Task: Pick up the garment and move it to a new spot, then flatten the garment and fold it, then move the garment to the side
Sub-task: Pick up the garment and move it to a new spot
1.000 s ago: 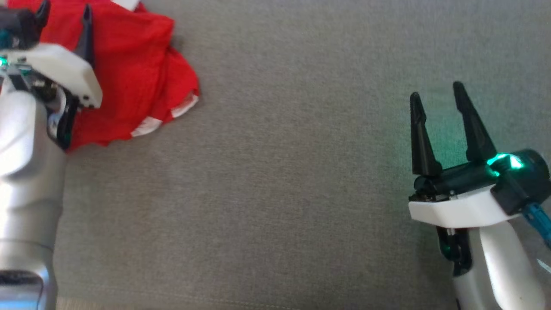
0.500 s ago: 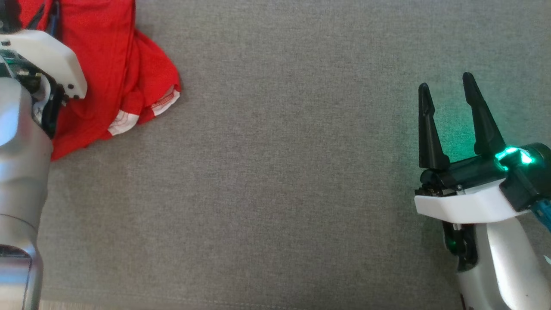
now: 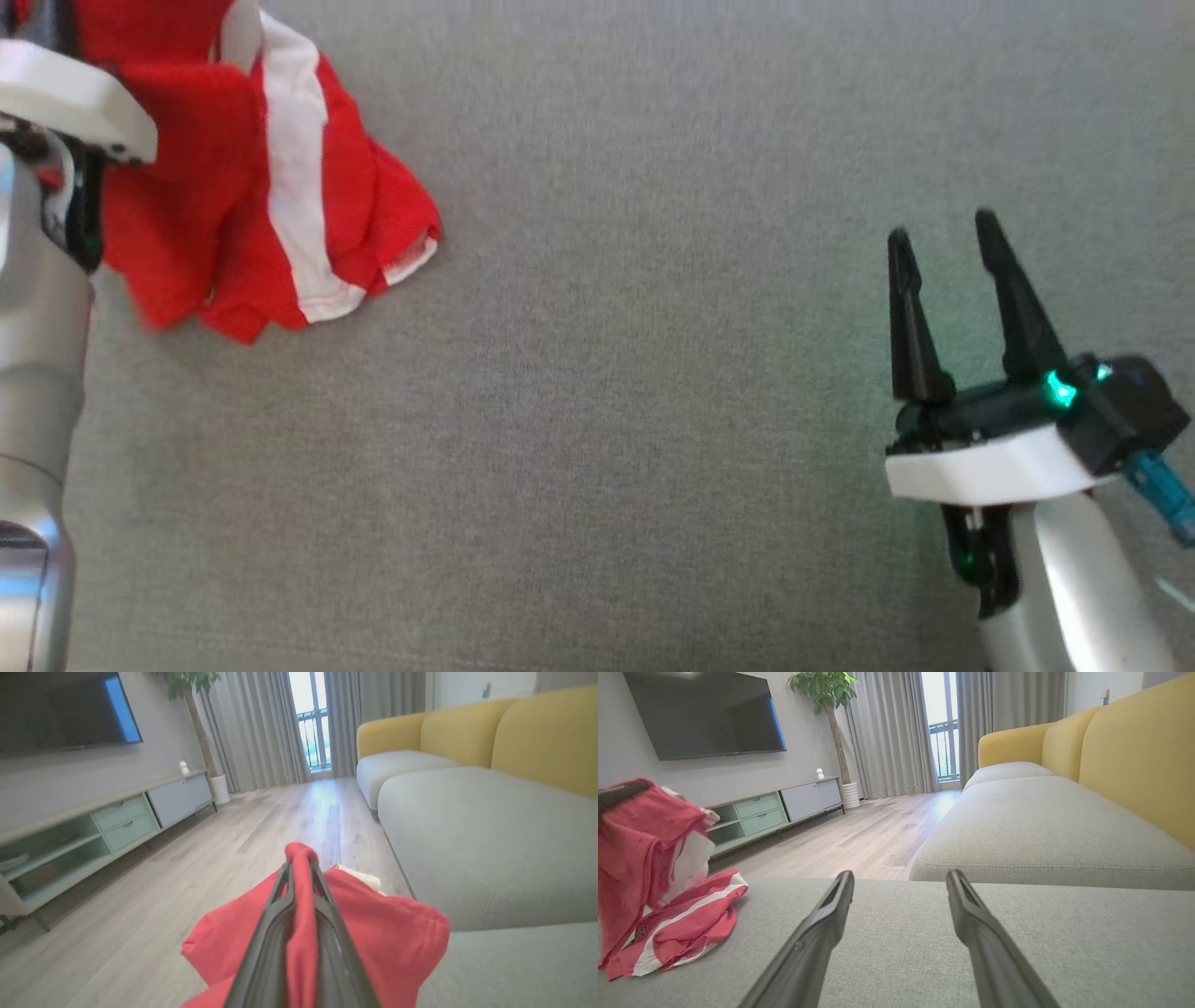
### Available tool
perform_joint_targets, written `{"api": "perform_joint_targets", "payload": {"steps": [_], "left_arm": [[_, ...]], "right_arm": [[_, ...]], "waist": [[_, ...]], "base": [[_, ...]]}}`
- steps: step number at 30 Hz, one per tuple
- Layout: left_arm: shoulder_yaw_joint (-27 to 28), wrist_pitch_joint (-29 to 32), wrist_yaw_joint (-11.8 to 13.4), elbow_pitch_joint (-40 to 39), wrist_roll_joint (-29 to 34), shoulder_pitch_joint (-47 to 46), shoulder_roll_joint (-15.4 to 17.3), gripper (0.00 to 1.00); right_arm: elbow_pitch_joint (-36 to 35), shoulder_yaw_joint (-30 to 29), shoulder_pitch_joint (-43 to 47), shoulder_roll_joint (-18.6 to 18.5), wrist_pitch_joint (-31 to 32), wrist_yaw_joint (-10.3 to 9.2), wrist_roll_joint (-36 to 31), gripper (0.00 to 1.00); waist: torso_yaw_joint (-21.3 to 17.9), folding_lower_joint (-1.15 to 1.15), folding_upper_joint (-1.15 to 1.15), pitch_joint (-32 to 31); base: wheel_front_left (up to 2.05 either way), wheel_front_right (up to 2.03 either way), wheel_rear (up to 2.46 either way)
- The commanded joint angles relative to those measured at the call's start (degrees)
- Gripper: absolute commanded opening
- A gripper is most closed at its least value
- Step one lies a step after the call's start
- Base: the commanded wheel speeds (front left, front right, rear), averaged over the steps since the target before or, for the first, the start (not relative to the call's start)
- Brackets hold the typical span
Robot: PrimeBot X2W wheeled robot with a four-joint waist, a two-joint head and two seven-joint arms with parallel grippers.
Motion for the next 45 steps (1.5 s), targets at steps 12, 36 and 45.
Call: {"api": "perform_joint_targets", "payload": {"steps": [12, 36, 45], "left_arm": [[0.8, -0.8, 1.8, -23.3, 1.5, 5.5, 0.9, 0.0], [-15.0, 6.1, 4.2, -35.8, 0.9, 13.6, -16.2, 1.0], [-8.8, -0.3, 8.1, -32.5, 0.3, 13.8, -10.9, 1.0]], "right_arm": [[0.8, 3.2, 2.2, 0.8, -0.8, -0.04, 3.6, 1.0], [-1.9, 3.2, -1.3, 0.8, -0.8, -0.04, 9.1, 1.0], [-2.1, 1.5, -0.8, 0.8, -0.8, -0.04, 8.3, 1.0]], "waist": [[-1.7, 0.01, 0.0, -9.5], [-21.4, 0.01, 0.0, -4.9], [-18.7, 0.01, 0.0, -5.5]], "base": [[0.0, 0.0, 0.0], [0.0, 0.0, 0.0], [0.0, 0.0, 0.0]]}}
